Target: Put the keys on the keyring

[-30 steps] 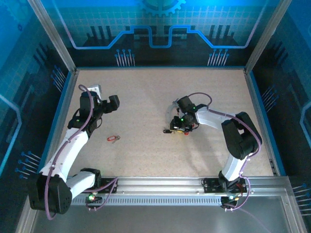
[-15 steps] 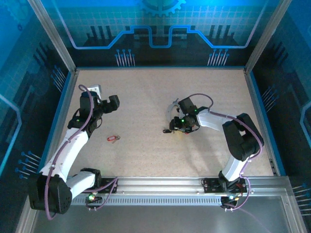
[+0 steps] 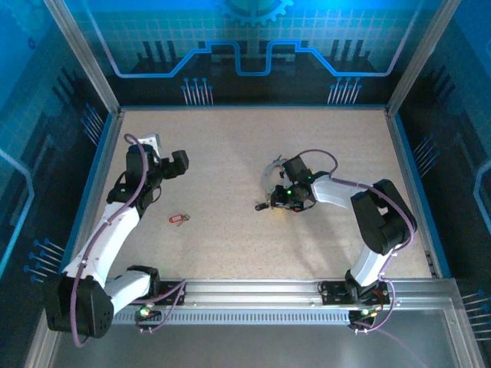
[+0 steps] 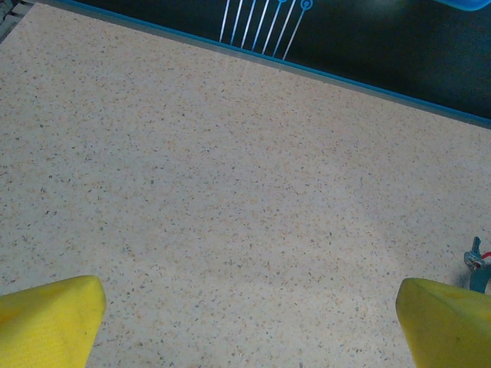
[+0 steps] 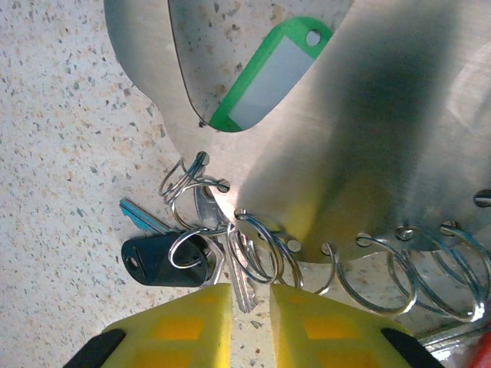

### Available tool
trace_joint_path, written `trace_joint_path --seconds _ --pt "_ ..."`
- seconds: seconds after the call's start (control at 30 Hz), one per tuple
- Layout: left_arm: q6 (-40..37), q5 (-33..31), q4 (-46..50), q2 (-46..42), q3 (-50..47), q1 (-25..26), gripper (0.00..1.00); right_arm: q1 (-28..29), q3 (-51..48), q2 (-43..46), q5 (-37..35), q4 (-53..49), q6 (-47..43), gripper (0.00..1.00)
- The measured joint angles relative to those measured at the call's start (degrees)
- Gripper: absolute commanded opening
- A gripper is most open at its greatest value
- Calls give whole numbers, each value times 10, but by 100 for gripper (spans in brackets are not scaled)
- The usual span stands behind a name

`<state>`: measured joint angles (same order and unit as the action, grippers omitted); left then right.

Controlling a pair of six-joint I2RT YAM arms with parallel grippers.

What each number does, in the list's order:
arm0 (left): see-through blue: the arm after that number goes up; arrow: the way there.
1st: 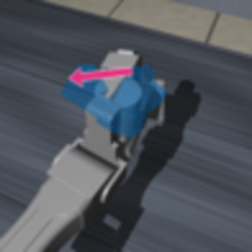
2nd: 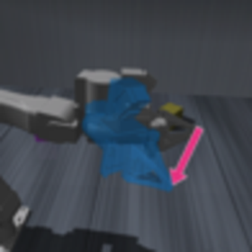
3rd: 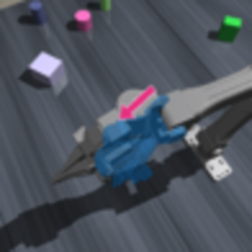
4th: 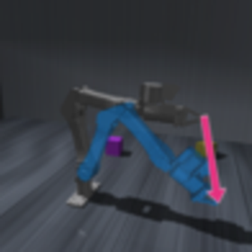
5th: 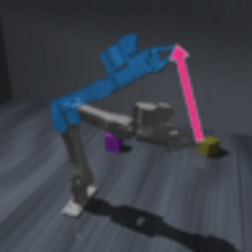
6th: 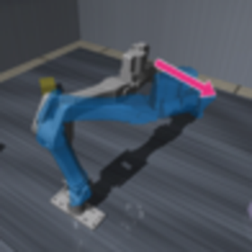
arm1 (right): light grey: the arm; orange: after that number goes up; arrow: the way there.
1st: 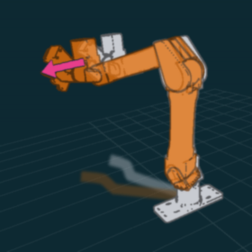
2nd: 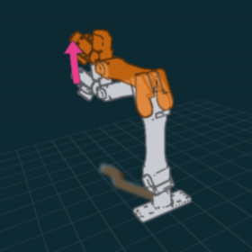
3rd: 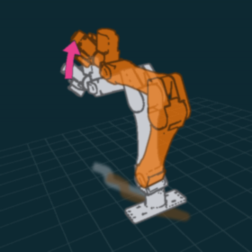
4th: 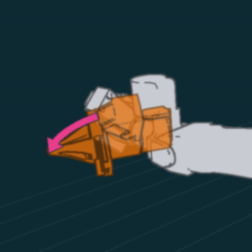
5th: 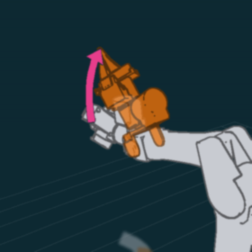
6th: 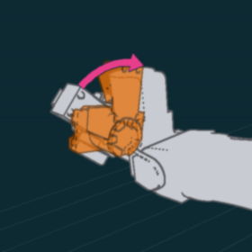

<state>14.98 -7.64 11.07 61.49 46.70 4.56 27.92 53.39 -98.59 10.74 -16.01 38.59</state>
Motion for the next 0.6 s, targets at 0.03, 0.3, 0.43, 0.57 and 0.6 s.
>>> trace_joint_path --seconds 0.03,0.3,0.43,0.57,0.6 --pt "0 0 0 0 0 0 99 0 -3 2 -1 3 0 22" --pt "0 0 0 0 0 0 99 0 -13 15 -17 17 2 26" --pt "0 0 0 0 0 0 99 0 -13 15 -28 22 2 25" --pt "0 0 0 0 0 0 99 0 -19 22 -39 32 3 24" --pt "0 0 0 0 0 0 99 0 -20 24 -42 33 3 24"
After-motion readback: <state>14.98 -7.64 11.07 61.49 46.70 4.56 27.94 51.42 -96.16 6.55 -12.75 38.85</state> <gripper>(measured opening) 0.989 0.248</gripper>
